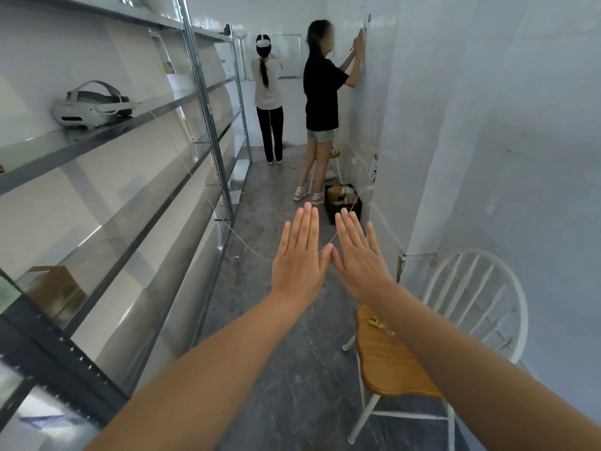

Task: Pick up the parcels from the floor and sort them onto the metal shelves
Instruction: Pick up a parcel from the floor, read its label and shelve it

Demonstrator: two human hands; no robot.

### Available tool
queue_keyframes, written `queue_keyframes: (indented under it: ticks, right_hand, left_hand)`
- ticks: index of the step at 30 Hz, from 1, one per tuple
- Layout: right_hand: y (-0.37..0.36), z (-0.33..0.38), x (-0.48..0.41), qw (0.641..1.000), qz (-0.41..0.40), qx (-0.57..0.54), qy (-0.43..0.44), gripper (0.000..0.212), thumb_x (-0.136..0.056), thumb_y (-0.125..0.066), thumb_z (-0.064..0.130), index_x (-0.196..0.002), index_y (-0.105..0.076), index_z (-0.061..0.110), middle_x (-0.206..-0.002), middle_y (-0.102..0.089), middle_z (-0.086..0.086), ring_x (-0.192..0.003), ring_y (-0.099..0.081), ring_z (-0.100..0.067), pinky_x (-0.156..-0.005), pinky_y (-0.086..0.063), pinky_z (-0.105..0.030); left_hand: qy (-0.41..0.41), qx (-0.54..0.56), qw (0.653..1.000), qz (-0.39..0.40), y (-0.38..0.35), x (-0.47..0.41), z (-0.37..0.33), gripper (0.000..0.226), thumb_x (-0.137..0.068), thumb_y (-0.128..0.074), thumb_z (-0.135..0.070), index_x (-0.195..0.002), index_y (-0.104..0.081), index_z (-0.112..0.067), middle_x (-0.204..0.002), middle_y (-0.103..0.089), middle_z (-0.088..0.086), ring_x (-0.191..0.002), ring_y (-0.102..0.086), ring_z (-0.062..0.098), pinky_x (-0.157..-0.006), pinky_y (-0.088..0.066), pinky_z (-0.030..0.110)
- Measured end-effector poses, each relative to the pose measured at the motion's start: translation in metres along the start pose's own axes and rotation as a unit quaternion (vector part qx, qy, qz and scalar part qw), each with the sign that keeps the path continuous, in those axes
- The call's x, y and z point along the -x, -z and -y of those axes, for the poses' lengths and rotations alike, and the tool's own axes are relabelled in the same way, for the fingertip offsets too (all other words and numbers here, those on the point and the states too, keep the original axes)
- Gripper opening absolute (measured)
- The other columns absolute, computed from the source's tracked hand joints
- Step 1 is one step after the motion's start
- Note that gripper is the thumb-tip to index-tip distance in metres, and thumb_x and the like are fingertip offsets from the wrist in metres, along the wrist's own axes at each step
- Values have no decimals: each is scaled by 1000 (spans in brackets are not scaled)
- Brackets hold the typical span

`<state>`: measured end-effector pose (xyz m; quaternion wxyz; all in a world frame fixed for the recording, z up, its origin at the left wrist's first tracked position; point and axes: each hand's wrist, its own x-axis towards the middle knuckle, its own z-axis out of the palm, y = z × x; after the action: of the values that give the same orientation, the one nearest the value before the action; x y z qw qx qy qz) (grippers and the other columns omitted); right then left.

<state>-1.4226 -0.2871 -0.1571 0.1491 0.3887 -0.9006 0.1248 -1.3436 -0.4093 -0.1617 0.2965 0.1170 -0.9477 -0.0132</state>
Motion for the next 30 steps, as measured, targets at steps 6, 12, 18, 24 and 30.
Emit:
queue_keyframes:
  ticks: [6, 12, 18, 24, 30]
  right_hand:
    - [-35, -21, -11, 999, 30, -42, 6, 63, -104, -9, 44, -158, 8, 13, -166, 13, -2, -149, 21, -13, -123, 13, -40]
    - [-100, -30, -1, 993, 91, -74, 7, 60, -107, -14, 36, -158, 5, 10, -167, 10, -4, -152, 16, -15, -122, 14, -38]
    - [-182, -38, 21, 982, 163, -97, -1, 60, -107, -16, 36, -158, 3, 10, -167, 8, -4, -153, 13, -15, -124, 11, -40]
    - [-287, -45, 76, 964, 243, -106, 2, 62, -107, -18, 38, -158, 1, 10, -167, 6, -4, -153, 12, -15, -124, 10, -40]
    - [-407, -47, 155, 936, 330, -113, -45, 63, -106, -18, 39, -158, 2, 9, -167, 7, -5, -153, 12, -16, -122, 13, -38]
  left_hand:
    - [35, -3, 999, 25, -38, -4, -5, 67, -106, -15, -45, -160, 1, -6, -169, 7, 8, -155, 8, 18, -127, 1, 37]
    - [52, -16, 995, 79, -92, 22, 3, 66, -107, -21, -40, -160, -2, -6, -169, 3, 9, -155, 6, 18, -127, -1, 38]
    - [90, -17, 985, 148, -163, 67, 15, 66, -107, -25, -40, -159, -6, -4, -169, -3, 11, -156, 0, 20, -127, -1, 36]
    - [136, 1, 966, 222, -252, 117, 34, 69, -104, -12, -45, -159, -4, -4, -169, -2, 10, -156, 0, 20, -127, -3, 39]
    - [211, 86, 920, 320, -356, 203, 46, 66, -107, -20, -40, -159, -1, -6, -169, 2, 8, -155, 8, 17, -126, 7, 36]
